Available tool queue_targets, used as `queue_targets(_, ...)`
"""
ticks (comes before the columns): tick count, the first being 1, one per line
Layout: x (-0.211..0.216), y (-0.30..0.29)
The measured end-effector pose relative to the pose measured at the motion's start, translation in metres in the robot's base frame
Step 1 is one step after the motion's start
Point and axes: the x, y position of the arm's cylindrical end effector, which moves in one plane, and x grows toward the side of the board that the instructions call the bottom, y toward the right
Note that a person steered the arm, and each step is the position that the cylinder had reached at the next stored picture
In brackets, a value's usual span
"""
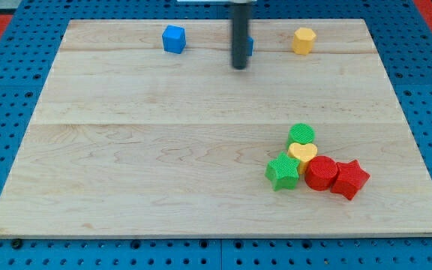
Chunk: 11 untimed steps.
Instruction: Push the green circle towards bottom of the blue cube
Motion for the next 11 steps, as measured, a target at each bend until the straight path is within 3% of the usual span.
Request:
queue_targets(1, 0.044, 0.085)
queue_targets(3, 0.155, 0.097)
queue_targets(4, 0.172, 0.055)
queue_targets(5, 0.176, -0.055)
queue_targets(6, 0.169, -0.136)
queue_targets(7, 0.134, -0.141)
queue_targets(8, 0.085, -0.133)
queue_targets(9, 0.052, -0.088)
queue_targets(11, 0.017, -0.039)
